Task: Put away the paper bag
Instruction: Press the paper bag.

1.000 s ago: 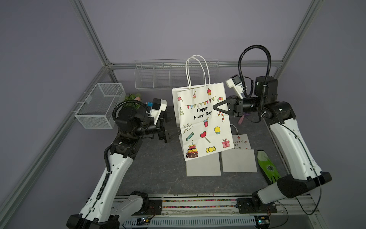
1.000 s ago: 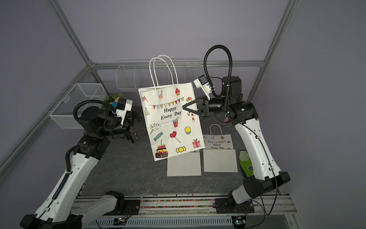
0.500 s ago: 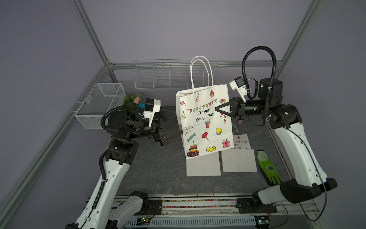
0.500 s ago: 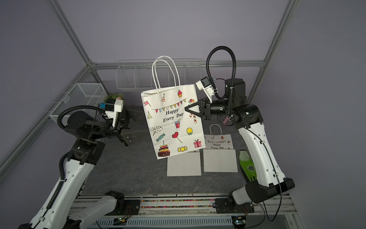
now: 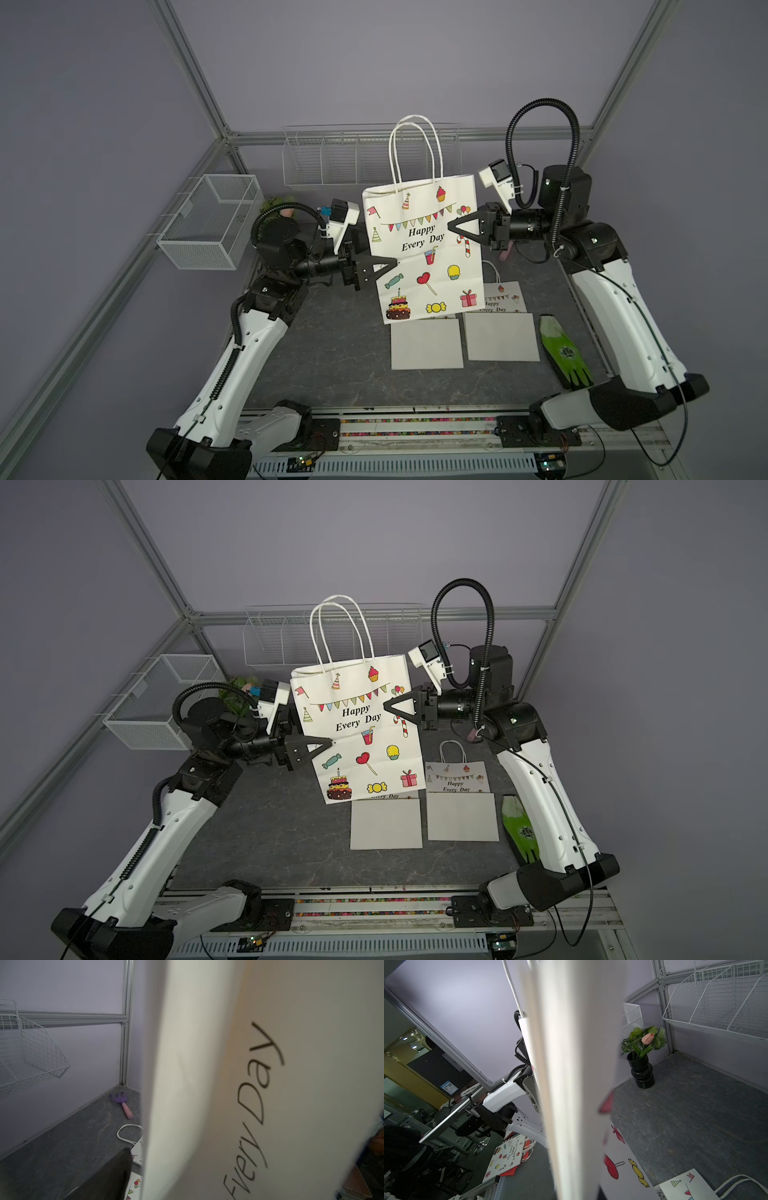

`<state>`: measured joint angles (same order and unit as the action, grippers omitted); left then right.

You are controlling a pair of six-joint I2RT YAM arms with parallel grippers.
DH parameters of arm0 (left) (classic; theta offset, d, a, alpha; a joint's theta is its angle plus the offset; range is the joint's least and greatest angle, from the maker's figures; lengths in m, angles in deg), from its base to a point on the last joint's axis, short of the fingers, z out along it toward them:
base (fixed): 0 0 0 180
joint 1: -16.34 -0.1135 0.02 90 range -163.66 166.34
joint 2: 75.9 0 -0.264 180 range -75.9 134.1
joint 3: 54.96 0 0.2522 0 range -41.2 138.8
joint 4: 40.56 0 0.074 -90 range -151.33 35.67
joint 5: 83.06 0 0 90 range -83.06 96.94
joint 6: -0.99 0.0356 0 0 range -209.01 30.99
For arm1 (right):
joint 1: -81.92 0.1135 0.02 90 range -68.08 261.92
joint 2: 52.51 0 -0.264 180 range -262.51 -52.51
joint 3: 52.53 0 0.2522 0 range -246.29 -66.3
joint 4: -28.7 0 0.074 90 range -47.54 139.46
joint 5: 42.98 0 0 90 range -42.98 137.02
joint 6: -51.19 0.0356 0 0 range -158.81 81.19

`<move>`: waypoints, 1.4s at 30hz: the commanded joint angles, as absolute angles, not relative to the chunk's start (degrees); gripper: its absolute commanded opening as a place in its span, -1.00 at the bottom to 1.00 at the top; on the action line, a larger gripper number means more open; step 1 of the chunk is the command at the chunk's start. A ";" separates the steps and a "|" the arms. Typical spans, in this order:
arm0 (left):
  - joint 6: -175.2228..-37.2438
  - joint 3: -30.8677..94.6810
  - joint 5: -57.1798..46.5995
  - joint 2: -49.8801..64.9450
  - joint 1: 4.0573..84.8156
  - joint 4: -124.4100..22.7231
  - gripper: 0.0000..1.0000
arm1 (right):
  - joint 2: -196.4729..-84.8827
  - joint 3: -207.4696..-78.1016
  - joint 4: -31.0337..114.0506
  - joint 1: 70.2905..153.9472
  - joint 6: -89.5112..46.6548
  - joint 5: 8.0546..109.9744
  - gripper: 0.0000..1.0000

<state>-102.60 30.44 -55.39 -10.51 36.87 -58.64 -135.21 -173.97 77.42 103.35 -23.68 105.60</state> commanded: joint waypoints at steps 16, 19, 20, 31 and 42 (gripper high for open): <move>-99.08 32.63 -53.00 -10.34 37.26 -60.96 0.78 | -133.30 -175.44 77.42 103.66 -21.99 102.43 -0.86; -99.32 32.54 -53.26 -10.44 37.26 -60.58 0.89 | -132.54 -175.47 78.14 103.40 -22.90 101.82 -0.86; -99.36 32.46 -53.35 -10.49 37.30 -60.57 0.89 | -132.35 -175.46 77.97 103.24 -22.82 101.83 -0.86; -96.61 30.86 -36.86 -15.07 34.85 -63.03 0.98 | -130.95 -170.01 56.79 94.69 -5.01 117.52 -0.86; -103.73 24.70 -35.58 -18.92 29.86 -50.85 0.87 | -138.11 -169.91 39.09 94.75 7.87 129.10 -0.87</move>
<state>-103.41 24.62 -35.06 -20.11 30.10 -52.02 -135.65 -170.15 51.50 94.76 -1.54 123.64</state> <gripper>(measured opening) 0.936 0.068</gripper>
